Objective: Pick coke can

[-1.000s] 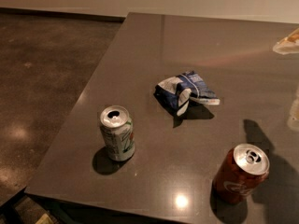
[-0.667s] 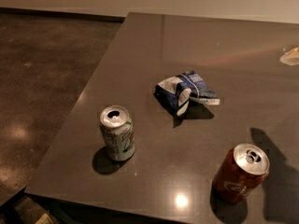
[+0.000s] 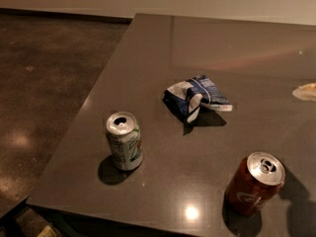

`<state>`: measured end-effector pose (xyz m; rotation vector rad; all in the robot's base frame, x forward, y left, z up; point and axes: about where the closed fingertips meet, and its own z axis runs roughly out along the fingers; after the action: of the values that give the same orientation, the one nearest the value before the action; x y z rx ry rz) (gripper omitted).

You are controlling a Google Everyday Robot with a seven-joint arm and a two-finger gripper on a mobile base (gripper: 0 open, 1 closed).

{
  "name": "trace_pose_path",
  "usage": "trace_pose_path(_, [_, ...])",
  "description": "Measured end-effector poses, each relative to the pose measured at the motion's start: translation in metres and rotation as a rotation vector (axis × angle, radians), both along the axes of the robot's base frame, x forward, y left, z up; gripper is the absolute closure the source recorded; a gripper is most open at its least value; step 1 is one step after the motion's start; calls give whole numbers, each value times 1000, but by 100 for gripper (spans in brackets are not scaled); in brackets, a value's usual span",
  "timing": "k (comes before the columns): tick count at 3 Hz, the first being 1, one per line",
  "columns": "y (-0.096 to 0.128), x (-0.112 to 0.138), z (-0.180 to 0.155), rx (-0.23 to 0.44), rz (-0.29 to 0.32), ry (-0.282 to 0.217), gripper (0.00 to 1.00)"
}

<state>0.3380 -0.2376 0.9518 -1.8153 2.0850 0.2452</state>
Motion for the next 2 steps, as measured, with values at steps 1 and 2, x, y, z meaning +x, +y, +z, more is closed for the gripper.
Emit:
trace_pose_path(1, [18, -17, -19, 47, 43, -10, 0])
trace_pose_path(2, [39, -32, -33, 95, 82, -3, 0])
